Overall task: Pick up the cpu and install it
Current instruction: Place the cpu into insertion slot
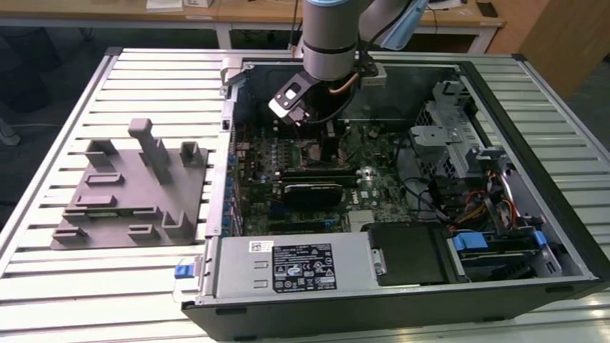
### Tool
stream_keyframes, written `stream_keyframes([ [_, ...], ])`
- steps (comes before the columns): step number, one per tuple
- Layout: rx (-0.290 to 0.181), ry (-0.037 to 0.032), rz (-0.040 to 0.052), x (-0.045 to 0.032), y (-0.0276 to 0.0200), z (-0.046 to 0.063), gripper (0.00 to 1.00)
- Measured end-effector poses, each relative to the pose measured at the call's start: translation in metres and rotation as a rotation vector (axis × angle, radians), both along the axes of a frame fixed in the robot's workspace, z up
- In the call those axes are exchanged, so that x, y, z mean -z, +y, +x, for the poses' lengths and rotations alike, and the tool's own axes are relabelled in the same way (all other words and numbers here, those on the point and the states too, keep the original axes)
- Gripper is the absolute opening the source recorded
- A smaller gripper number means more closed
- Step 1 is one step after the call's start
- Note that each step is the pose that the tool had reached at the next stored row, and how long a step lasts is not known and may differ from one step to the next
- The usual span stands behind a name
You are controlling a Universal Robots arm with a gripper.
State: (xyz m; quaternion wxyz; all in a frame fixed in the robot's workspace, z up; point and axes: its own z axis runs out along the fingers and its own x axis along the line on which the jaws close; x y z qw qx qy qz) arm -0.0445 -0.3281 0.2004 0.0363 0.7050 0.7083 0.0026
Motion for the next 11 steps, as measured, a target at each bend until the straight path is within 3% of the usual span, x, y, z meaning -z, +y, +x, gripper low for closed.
stream_keyframes([
  [2, 0.000, 0.0000, 0.0000, -0.0002, 0.0000, 0.0000, 0.60],
  [4, 0.000, 0.0000, 0.0000, -0.0003, 0.0000, 0.0000, 0.47],
  [5, 0.000, 0.0000, -0.0001, -0.0004, 0.0000, 0.0000, 0.47],
  [7, 0.000, 0.0000, -0.0001, -0.0006, 0.0000, 0.0000, 0.36],
  [11, 0.000, 0.0000, -0.0001, -0.0008, 0.0000, 0.0000, 0.24],
])
